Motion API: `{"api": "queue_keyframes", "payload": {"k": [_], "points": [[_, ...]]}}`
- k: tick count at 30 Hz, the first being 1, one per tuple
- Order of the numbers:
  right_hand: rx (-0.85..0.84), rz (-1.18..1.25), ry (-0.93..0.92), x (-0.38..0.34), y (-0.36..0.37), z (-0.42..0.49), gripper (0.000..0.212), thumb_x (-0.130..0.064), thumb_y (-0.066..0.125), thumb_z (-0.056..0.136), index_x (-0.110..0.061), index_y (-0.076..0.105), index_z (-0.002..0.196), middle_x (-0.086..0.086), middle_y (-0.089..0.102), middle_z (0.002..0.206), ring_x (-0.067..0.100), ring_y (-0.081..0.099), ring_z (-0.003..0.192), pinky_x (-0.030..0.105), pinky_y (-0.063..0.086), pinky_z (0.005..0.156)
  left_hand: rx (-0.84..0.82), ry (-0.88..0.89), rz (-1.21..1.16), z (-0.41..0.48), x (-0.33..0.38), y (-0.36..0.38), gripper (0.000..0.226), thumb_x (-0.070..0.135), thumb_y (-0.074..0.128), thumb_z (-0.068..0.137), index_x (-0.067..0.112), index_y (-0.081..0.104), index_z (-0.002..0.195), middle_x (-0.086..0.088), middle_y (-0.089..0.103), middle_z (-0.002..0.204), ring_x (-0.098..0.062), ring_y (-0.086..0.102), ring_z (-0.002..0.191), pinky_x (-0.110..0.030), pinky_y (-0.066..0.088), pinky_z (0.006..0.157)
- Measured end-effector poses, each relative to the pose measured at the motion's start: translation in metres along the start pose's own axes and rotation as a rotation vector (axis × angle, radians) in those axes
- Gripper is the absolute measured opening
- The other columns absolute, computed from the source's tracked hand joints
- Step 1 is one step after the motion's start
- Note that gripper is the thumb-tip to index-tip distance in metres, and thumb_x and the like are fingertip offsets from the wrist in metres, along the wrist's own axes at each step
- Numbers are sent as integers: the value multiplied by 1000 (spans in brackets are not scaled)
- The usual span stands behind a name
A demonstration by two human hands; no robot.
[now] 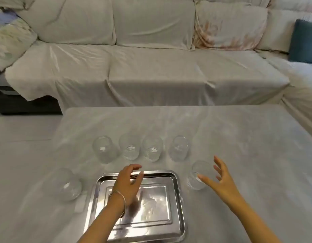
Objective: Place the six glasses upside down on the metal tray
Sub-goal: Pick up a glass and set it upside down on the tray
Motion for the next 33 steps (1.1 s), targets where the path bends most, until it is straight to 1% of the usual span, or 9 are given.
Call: {"api": "queue_keyframes", "payload": {"k": [8, 11, 14, 17, 20, 22, 25, 30, 33], "points": [[134, 55, -330, 47, 26, 22, 94, -37, 84, 51, -45, 35, 131, -29, 54, 117, -9, 52, 113, 13, 42, 90, -69, 255, 470, 33, -48, 51, 66, 76, 37, 70, 35, 50, 120, 13, 55, 117, -10, 42, 119, -40, 11, 116], [190, 52, -378, 52, 26, 25, 86, -47, 82, 50, -39, 43, 126, -24, 56, 117, -8, 54, 111, 17, 42, 91, -27, 312, 483, 36, -54, 54, 75, 81, 24, 65, 36, 52, 117, 14, 55, 118, -10, 42, 121, -40, 6, 117], [190, 7, -369, 47, 25, 24, 85, -53, 81, 48, -32, 47, 123, -18, 58, 116, 1, 57, 111, 24, 45, 91, -34, 302, 503, 28, -54, 55, 69, 75, 31, 72, 32, 49, 123, 10, 53, 123, -13, 38, 125, -40, 8, 117], [203, -39, -368, 34, 25, 13, 82, -44, 86, 51, -27, 47, 122, -7, 57, 118, 13, 58, 107, 28, 47, 89, -15, 299, 357, 10, -47, 51, 60, 64, 44, 78, 27, 48, 125, 6, 52, 125, -14, 36, 125, -32, 27, 110], [176, 32, -366, 15, 31, -6, 86, -45, 86, 50, -24, 47, 124, -6, 58, 118, 10, 60, 106, 22, 48, 83, -168, 211, 59, -19, -33, 53, 48, 64, 47, 75, 32, 58, 109, 7, 57, 116, -10, 47, 115, -5, 38, 84], [135, 180, -347, -4, 39, -24, 87, -54, 82, 44, -26, 50, 120, -9, 62, 115, 4, 62, 102, 15, 49, 73, -304, 111, -185, -43, -22, 58, 44, 66, 42, 74, 35, 58, 101, 6, 61, 110, -11, 56, 103, -9, 45, 74], [32, 329, -331, -33, 60, -54, 77, -59, 77, 42, -32, 53, 110, -14, 64, 111, -4, 63, 94, 14, 47, 66, -402, 27, -323, -68, -10, 56, 41, 62, 38, 81, 36, 53, 108, 6, 61, 111, -16, 61, 102, -30, 47, 91], [-170, 416, -310, -57, 99, -104, 80, -59, 75, 48, -32, 50, 119, -3, 59, 124, 9, 61, 108, 32, 50, 83, -365, 37, -638, -106, -14, 11, 45, 63, 57, 71, 36, 62, 107, 1, 71, 111, -23, 67, 102, -29, 55, 80], [-332, 346, -302, -63, 118, -133, 66, -59, 71, 54, -44, 48, 114, -6, 57, 123, 1, 59, 106, 30, 45, 89, -313, 43, -744, -126, -23, -19, 49, 57, 62, 72, 29, 62, 112, -2, 71, 112, -25, 67, 103, -28, 56, 78]]}}
Point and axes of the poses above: each hand's wrist, its own z-axis towards the middle knuckle, its own y-axis out of the palm, x = y × z, the point moved 5 cm from there along z, towards the middle knuckle
